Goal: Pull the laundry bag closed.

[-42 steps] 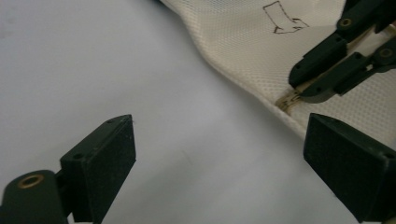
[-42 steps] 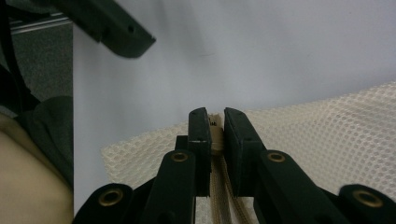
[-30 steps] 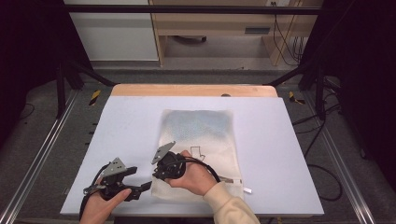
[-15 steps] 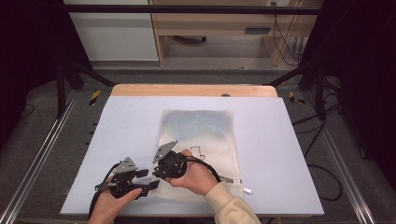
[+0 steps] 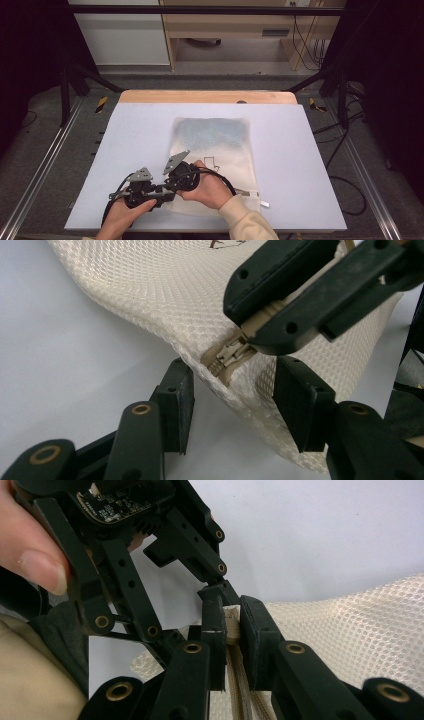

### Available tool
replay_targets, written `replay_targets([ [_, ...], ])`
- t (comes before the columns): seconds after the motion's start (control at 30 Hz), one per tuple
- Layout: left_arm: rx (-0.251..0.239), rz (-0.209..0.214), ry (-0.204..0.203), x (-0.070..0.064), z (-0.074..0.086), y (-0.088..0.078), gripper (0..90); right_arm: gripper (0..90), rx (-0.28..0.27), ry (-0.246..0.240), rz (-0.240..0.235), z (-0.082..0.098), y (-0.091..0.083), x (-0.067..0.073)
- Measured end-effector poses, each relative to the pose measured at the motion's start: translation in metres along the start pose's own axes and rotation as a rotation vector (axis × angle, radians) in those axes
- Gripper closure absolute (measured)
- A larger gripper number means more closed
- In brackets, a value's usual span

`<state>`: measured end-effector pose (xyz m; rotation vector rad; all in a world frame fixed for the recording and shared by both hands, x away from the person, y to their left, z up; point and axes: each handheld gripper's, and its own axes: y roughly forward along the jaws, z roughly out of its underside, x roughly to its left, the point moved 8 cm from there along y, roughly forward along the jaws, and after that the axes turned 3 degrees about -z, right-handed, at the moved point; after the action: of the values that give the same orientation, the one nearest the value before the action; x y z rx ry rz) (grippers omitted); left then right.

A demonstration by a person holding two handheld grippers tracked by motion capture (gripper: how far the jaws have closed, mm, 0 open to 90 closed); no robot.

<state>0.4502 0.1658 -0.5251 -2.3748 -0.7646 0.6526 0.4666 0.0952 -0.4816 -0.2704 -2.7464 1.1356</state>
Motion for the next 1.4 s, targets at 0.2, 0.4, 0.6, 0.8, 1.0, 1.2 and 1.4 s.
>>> replay_targets([
  [0.2,0.0,0.025,0.006,0.001,-0.001,0.004,57.4,81.6,0.0,0.004,0.003,0.0,0.0,-0.001],
  [0.4,0.012,0.034,-0.004,0.004,-0.001,0.007,72.7,81.6,0.015,-0.016,0.006,0.002,-0.001,-0.003],
  [0.6,0.006,0.023,-0.012,0.006,-0.004,0.007,81.0,81.7,0.048,-0.018,0.035,0.008,-0.002,-0.004],
  [0.8,0.013,0.006,0.005,0.004,-0.004,0.008,81.8,81.7,0.096,-0.03,0.048,0.017,-0.002,-0.005],
  [1.0,0.017,-0.01,0.014,0.002,-0.004,0.008,82.2,81.8,0.132,-0.029,0.068,0.023,-0.004,-0.007],
  [1.2,0.009,-0.002,0.012,0.002,-0.006,0.007,82.2,81.8,0.155,-0.015,0.078,0.031,-0.009,-0.012],
  [1.4,0.006,0.006,0.012,0.001,-0.006,0.007,82.1,81.8,0.165,0.001,0.081,0.038,-0.015,-0.015],
])
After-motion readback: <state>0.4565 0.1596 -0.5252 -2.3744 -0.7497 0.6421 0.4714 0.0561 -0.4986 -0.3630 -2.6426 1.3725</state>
